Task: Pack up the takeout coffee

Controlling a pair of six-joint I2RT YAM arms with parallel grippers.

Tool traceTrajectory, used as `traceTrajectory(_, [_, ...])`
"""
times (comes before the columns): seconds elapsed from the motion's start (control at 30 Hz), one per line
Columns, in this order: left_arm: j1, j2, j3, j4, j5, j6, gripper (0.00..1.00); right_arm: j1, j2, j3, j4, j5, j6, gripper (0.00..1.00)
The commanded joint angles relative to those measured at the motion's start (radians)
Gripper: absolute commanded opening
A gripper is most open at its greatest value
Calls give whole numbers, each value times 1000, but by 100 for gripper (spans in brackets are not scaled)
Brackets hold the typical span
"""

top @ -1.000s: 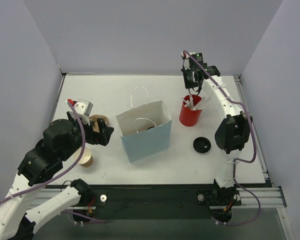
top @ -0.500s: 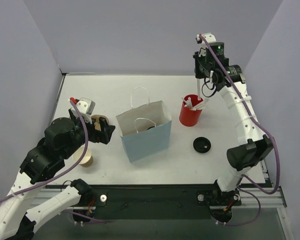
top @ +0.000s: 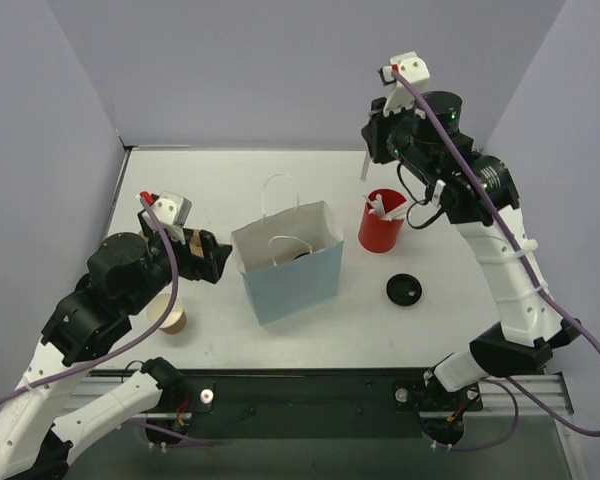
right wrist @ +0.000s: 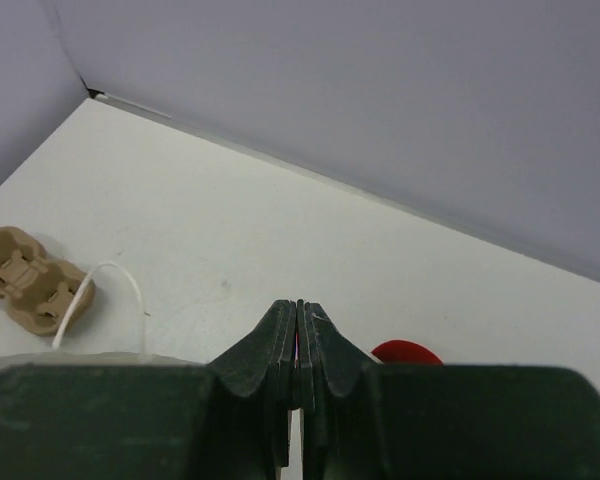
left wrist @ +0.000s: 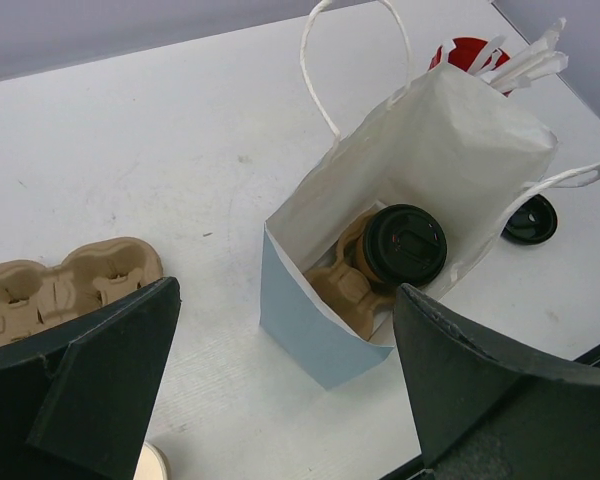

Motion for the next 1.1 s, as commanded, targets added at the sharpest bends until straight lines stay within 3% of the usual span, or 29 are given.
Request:
traceTrajectory(0.0, [2, -21, 25, 54, -6, 36, 97, 120, -76, 30, 32, 74, -42, 0])
traceTrajectory(0.13, [2, -22, 56, 42, -20, 46, 97, 287, -98, 33, 52, 65, -64, 0])
traceTrajectory(0.27, [2, -25, 74, 27, -37, 49, 97, 367, -107, 1, 61, 68, -49, 0])
traceTrajectory(0.8, [2, -75, 33, 18, -37, 10, 97, 474, 5, -134, 69, 57, 68, 2])
traceTrajectory(0.9, [2, -79, 21, 33, -35, 10, 97, 474, 60, -123, 64, 5, 94, 9])
traceTrajectory(1.07, [2, -87, 11, 48, -38, 0, 97, 485, 82, -95, 29, 57, 116, 43])
